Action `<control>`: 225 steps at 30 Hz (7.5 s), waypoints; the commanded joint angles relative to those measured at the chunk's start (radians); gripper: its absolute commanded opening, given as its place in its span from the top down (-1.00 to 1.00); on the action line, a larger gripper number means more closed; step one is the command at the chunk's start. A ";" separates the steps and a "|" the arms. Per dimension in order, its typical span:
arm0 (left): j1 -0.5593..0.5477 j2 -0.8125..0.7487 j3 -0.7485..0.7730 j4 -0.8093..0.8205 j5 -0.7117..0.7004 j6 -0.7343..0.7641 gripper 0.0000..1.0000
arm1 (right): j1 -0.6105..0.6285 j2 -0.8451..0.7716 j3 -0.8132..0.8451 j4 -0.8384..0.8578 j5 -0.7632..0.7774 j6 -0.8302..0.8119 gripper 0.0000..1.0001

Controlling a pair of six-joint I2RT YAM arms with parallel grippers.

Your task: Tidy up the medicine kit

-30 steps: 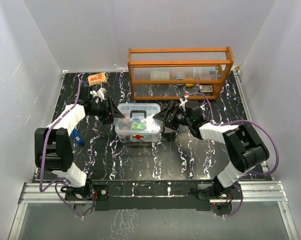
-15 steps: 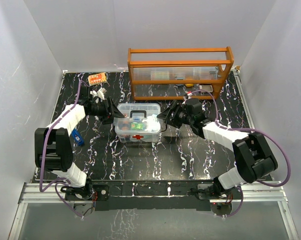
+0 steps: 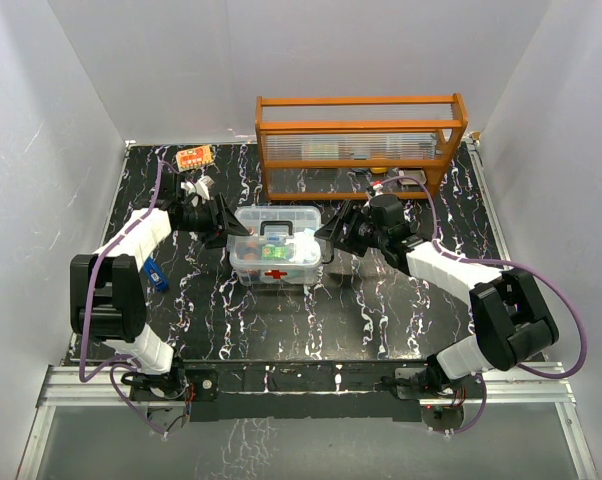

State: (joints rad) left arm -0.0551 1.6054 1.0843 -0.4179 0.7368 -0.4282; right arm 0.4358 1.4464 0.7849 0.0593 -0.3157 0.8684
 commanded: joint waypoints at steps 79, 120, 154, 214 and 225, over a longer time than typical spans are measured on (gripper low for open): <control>0.000 0.070 0.049 -0.128 -0.120 -0.011 -0.06 | 0.258 0.019 0.357 -0.390 0.530 -0.180 0.16; 0.132 -0.337 -0.192 0.169 -0.350 -0.172 -0.97 | 0.429 0.499 1.018 -0.636 0.623 -0.543 -0.81; 0.175 -0.087 -0.497 0.783 0.103 -0.938 -0.97 | 0.442 0.522 0.865 -0.694 0.532 -0.621 -0.83; 0.187 -0.233 -0.380 0.552 0.151 -0.674 -0.95 | 0.449 0.555 0.909 -0.701 0.487 -0.598 -0.85; 0.143 -0.233 -0.319 0.444 0.147 -0.576 -0.71 | 0.449 0.560 0.902 -0.695 0.481 -0.581 -0.82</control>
State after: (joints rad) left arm 0.1097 1.4078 0.7082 0.1066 0.8715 -1.0695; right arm 0.8753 1.9522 1.6997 -0.5201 0.2279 0.2447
